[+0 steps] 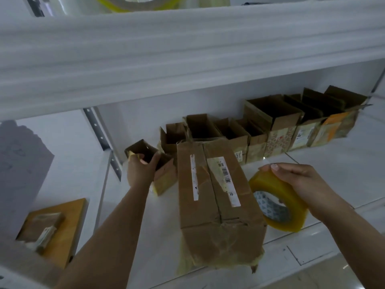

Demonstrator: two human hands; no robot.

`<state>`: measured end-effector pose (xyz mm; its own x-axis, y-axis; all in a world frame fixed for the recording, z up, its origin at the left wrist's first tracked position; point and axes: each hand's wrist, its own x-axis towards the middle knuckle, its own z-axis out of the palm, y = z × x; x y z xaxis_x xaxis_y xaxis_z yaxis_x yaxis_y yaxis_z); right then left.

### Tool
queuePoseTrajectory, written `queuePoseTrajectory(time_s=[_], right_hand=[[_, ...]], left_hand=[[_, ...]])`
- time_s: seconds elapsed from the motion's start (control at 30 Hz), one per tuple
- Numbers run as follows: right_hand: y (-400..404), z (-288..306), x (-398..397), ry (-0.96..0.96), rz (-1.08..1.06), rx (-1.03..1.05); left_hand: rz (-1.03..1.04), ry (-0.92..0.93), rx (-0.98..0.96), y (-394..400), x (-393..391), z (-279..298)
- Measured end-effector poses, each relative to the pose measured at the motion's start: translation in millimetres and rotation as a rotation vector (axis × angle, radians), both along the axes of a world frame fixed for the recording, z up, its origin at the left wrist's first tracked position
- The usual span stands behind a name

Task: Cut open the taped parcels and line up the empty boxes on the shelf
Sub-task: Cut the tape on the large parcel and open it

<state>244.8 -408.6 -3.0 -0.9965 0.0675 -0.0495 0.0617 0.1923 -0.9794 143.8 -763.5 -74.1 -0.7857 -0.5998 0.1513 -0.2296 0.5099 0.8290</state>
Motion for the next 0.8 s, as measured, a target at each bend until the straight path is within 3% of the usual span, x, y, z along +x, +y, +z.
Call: queuePoseTrajectory(time_s=[0.13,0.3,0.63,0.8], right_hand=[[-4.5,-1.8,-0.7,0.007,-0.001,-0.006],[-4.9,-2.7,1.2,0.015,0.006,0.003],[-4.8,-1.2,-1.3,0.016,0.060,0.019],[-1.3,5.3,-0.8,0.018,0.089,0.052]], left_hand=[[-0.064,-0.173,-0.355,19.3,4.4,-15.4],[-0.130,-0.268,-0.582,-6.1,-3.2,-13.8],[-0.299,-0.260,-0.580,-35.8,-15.7,-13.8],[-0.228,-0.075,-0.462,-29.7,6.8,3.0]])
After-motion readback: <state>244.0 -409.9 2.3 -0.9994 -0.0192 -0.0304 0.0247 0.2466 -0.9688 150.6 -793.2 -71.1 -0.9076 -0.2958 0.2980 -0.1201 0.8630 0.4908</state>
